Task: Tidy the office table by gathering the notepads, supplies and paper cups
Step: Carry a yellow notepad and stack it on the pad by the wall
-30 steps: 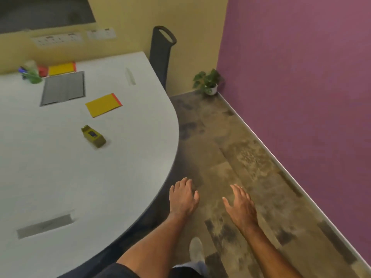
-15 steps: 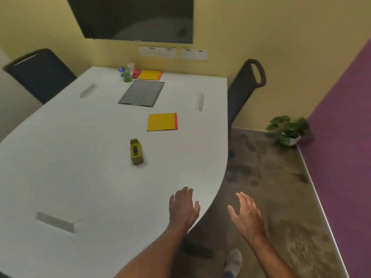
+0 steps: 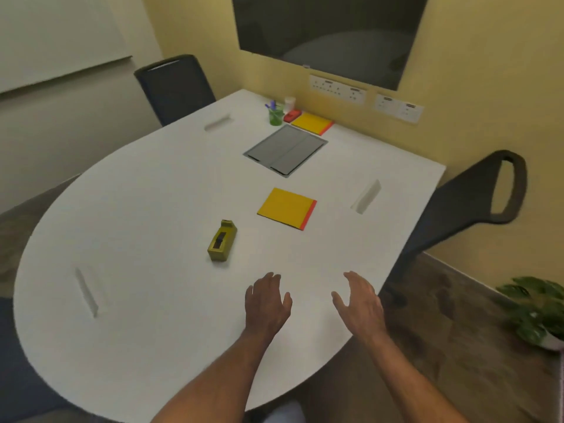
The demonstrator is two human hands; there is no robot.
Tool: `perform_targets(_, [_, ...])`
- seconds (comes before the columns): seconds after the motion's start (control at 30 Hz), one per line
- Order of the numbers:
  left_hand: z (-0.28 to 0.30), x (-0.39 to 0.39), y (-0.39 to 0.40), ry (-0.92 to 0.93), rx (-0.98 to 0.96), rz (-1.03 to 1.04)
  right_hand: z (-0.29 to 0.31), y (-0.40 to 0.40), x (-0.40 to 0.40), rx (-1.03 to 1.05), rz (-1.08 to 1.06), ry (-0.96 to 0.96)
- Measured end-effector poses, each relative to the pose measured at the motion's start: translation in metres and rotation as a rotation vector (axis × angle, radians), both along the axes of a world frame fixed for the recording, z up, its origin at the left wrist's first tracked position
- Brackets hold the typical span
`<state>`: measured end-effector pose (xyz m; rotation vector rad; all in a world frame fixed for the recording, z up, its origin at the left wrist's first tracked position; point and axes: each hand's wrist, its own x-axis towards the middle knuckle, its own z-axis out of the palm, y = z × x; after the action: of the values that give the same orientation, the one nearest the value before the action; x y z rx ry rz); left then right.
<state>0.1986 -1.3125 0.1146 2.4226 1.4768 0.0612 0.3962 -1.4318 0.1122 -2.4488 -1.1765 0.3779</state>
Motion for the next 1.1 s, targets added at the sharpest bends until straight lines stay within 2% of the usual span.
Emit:
perform_targets(0.37, [-0.012,0.112,0.09,0.038,-0.025,0.205,0.004,0.129,0.129,0.075,0.208,0.063])
perform_targets(0.67, [-0.013,0.192,0.164,-0.044,-0.056,0.363,-0.002,0.24,0.211,0.044,0.322,0.097])
perform_targets(1.1, [-0.086,0.261,0.255,-0.054,-0.139,0.676,-0.084,0.397,0.267,-0.053,0.534,0.249])
